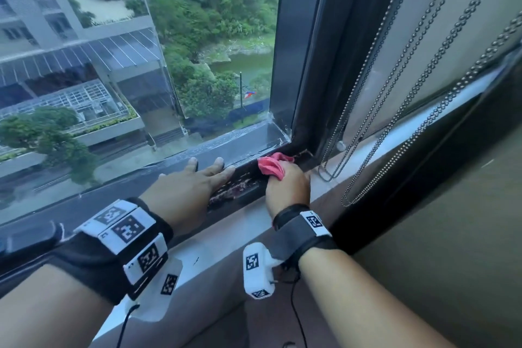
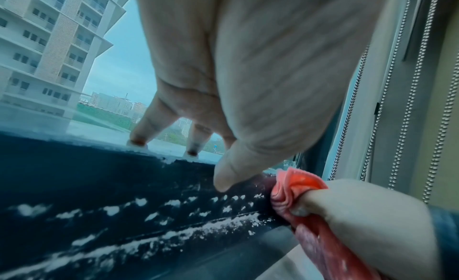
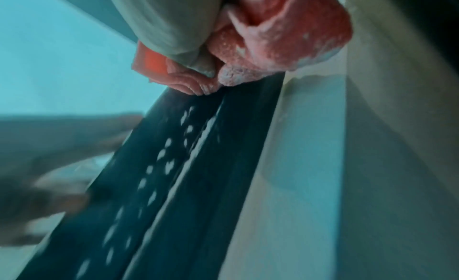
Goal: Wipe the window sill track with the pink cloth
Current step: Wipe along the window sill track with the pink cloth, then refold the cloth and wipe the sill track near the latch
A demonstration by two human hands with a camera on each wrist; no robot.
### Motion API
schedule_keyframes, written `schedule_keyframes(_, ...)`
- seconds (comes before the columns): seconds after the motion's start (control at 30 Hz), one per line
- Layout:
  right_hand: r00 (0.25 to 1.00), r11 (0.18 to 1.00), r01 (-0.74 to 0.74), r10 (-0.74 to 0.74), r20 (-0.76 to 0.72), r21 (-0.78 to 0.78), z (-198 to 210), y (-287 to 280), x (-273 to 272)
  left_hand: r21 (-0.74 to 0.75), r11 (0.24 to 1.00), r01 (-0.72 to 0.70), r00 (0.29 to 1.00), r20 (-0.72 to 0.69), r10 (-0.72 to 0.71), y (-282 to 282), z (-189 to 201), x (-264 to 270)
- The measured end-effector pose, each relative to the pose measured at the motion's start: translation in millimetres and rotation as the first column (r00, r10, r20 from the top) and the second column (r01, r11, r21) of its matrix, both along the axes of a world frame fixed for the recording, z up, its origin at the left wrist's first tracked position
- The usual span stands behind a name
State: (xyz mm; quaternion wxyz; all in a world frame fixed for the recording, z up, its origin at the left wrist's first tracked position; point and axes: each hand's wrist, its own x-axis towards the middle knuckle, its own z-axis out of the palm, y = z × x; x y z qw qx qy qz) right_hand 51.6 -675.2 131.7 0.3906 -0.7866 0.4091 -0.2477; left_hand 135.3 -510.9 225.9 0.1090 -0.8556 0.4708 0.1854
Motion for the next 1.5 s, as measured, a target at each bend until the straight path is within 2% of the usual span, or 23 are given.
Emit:
schedule_keyframes(0.1, 0.969, 0.947, -0.244, 0.231, -0.084, -0.21, 0, 41, -6, 0.008, 0.999, -0.031, 1.0, 0.0, 0.031, 2, -2, 3)
schedule_keyframes(0.17, 0.926, 0.908, -0.378, 0.37, -0.077, -0.178, 4, 49, -11, 0.01, 0.999, -0.041, 0.999, -0.001, 0.041, 2, -3, 3)
schedule_keyframes(0.23, 0.88, 0.873, -0.473, 0.476, 0.008, 0.121, 18, 44, -15, -0.011, 0.998, -0.06, 0.996, -0.062, 0.059, 6, -1, 3)
schedule_keyframes(0.27, 0.865, 0.804, -0.495, 0.492, 0.101, 0.329, 31, 43, -18, -0.032, 0.996, -0.078, 0.992, -0.104, 0.075, 9, 1, 4)
schedule_keyframes(0.3, 0.851, 0.686, -0.515, 0.479, 0.215, 0.514, 39, 42, -21, -0.055, 0.994, -0.095, 0.986, -0.146, 0.086, 13, 2, 5)
schedule_keyframes(0.33, 0.838, 0.56, -0.535, 0.445, 0.315, 0.633, 46, 41, -24, -0.088, 0.99, -0.107, 0.978, -0.187, 0.089, 18, 4, 7)
schedule_keyframes(0.37, 0.829, 0.486, -0.55, 0.416, 0.374, 0.679, 53, 38, -26, -0.135, 0.984, -0.113, 0.97, -0.23, 0.08, 23, 5, 8)
schedule_keyframes(0.4, 0.817, 0.461, -0.566, 0.422, 0.392, 0.683, 57, 34, -28, -0.219, 0.969, -0.113, 0.959, -0.278, 0.049, 27, 7, 9)
schedule_keyframes(0.5, 0.809, 0.513, -0.582, 0.446, 0.383, 0.631, 62, 26, -26, -0.467, 0.877, -0.113, 0.925, -0.372, -0.079, 36, 14, 1)
schedule_keyframes(0.6, 0.803, 0.473, -0.594, 0.403, 0.439, 0.651, 61, 24, -24, -0.568, 0.792, -0.222, 0.905, -0.423, -0.05, 38, 17, -13)
schedule_keyframes(0.67, 0.804, 0.476, -0.595, 0.36, 0.474, 0.647, 61, 24, -24, -0.583, 0.722, -0.373, 0.863, -0.505, 0.038, 40, 18, -16)
schedule_keyframes(0.77, 0.789, 0.581, -0.604, 0.338, 0.513, 0.546, 63, 19, -23, -0.557, 0.619, -0.554, 0.763, -0.638, 0.108, 46, 19, -13)
schedule_keyframes(0.87, 0.753, 0.585, -0.644, 0.371, 0.544, 0.493, 68, 16, -26, -0.577, 0.545, -0.608, 0.735, -0.668, 0.113, 52, 18, -10)
schedule_keyframes(0.97, 0.759, 0.596, -0.627, 0.321, 0.566, 0.502, 72, 11, -26, -0.592, 0.454, -0.666, 0.701, -0.705, 0.108, 55, 15, -6)
schedule_keyframes(1.07, 0.714, 0.443, -0.686, 0.257, 0.651, 0.578, 75, 16, -26, -0.499, 0.344, -0.795, 0.546, -0.836, 0.049, 59, 10, -3)
schedule_keyframes(1.13, 0.69, 0.367, -0.718, 0.269, 0.672, 0.591, 74, 20, -25, -0.394, 0.287, -0.873, 0.402, -0.915, -0.031, 59, 6, -2)
schedule_keyframes(1.2, 0.688, 0.357, -0.721, 0.263, 0.677, 0.594, 71, 21, -22, -0.273, 0.297, -0.915, 0.236, -0.96, -0.153, 59, 3, 0)
schedule_keyframes(1.23, 0.689, 0.362, -0.718, 0.243, 0.683, 0.595, 69, 20, -19, -0.25, 0.329, -0.911, 0.197, -0.962, -0.187, 58, 1, 1)
schedule_keyframes(1.27, 0.683, 0.372, -0.719, 0.225, 0.695, 0.587, 68, 19, -17, -0.265, 0.353, -0.897, 0.203, -0.958, -0.203, 57, -1, 3)
schedule_keyframes(1.3, 0.673, 0.39, -0.723, 0.209, 0.709, 0.571, 67, 19, -15, -0.306, 0.363, -0.88, 0.241, -0.947, -0.212, 58, -2, 3)
schedule_keyframes(1.4, 0.646, 0.506, -0.714, 0.209, 0.735, 0.484, 68, 14, -11, -0.379, 0.327, -0.866, 0.319, -0.921, -0.222, 57, -1, 8)
schedule_keyframes(1.47, 0.629, 0.57, -0.717, 0.279, 0.726, 0.402, 69, 9, -9, -0.372, 0.321, -0.871, 0.324, -0.926, -0.195, 57, 0, 10)
schedule_keyframes(1.5, 0.621, 0.581, -0.726, 0.324, 0.714, 0.368, 67, 5, -7, -0.348, 0.334, -0.876, 0.299, -0.935, -0.192, 55, -1, 10)
